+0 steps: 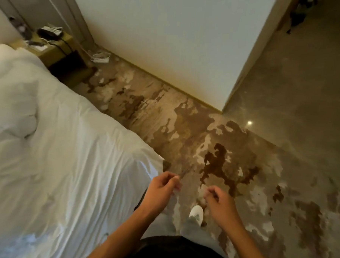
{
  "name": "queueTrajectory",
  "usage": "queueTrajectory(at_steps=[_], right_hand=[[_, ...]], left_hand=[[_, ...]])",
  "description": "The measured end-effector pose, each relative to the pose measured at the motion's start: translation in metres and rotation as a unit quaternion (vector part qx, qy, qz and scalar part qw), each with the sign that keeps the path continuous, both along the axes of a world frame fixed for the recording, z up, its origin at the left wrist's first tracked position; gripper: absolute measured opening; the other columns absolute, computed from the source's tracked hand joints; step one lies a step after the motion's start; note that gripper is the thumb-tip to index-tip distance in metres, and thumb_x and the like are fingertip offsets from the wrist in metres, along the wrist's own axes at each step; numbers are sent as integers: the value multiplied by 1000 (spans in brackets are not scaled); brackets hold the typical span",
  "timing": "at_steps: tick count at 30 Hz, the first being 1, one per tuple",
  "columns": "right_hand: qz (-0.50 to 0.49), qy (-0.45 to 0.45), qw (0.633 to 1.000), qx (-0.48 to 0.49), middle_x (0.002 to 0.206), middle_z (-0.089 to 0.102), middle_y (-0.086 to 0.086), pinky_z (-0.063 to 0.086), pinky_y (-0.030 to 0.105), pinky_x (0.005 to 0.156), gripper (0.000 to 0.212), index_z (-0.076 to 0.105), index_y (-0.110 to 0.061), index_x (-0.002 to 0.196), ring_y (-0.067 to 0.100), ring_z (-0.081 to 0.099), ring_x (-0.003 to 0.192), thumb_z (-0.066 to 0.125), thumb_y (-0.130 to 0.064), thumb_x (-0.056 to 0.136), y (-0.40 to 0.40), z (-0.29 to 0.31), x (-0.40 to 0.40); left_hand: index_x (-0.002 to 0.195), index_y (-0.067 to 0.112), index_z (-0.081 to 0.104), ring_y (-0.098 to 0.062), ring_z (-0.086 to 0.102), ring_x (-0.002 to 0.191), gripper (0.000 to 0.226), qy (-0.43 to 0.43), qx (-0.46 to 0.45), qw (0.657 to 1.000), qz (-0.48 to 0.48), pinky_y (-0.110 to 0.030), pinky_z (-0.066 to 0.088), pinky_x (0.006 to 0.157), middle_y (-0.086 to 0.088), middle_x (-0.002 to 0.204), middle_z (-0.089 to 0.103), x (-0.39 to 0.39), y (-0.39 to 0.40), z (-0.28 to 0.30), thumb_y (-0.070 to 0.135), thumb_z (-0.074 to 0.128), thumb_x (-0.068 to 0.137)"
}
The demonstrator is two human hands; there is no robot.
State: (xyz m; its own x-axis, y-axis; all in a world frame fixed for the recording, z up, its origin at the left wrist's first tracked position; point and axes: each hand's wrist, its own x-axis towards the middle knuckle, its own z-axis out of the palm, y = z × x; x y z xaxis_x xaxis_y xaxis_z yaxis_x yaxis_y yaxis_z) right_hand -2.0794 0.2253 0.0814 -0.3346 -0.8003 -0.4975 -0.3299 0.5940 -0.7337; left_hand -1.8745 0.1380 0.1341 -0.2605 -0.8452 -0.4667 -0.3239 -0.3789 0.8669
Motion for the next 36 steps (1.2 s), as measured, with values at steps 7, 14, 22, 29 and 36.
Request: queueTrajectory(at_steps=[7,14,22,29,36], right_hand=[[182,-2,982,-51,93,73,-12,57,24,80,12,70,-35,98,0,68,88,60,-40,102,-253,33,-30],[261,37,963,-61,93,73,-12,57,24,80,12,71,-32,100,2,68,89,60,-37,102,-466,29,-23],[257,60,964,4,90,76,-11,57,25,77,9,70,-36,96,1,70,85,63,-37,101,-639,24,-17],[295,58,952,50,88,76,-13,50,19,69,12,71,-35,94,2,71,85,63,-38,101,-822,-1,42],[431,15,902,30,88,74,-13,49,21,68,13,70,-38,92,2,70,83,61,-41,101,-1035,-17,202]], left_hand=[[98,22,73,-15,75,82,18,-11,33,987,159,-35,59,76,1,84,78,-19,-131,-11,28,56,102],[96,22,74,-17,74,81,18,16,54,971,231,-43,62,80,0,85,78,-28,-315,-33,30,58,100],[98,26,73,-12,74,86,17,59,24,970,235,-40,62,85,2,91,78,-12,-544,-6,34,58,99],[101,30,73,-13,74,90,16,86,-33,943,318,-38,61,82,4,95,77,64,-713,3,34,57,100],[103,30,72,-11,74,91,15,20,9,888,460,-35,61,85,5,94,77,183,-837,-3,34,58,101]])
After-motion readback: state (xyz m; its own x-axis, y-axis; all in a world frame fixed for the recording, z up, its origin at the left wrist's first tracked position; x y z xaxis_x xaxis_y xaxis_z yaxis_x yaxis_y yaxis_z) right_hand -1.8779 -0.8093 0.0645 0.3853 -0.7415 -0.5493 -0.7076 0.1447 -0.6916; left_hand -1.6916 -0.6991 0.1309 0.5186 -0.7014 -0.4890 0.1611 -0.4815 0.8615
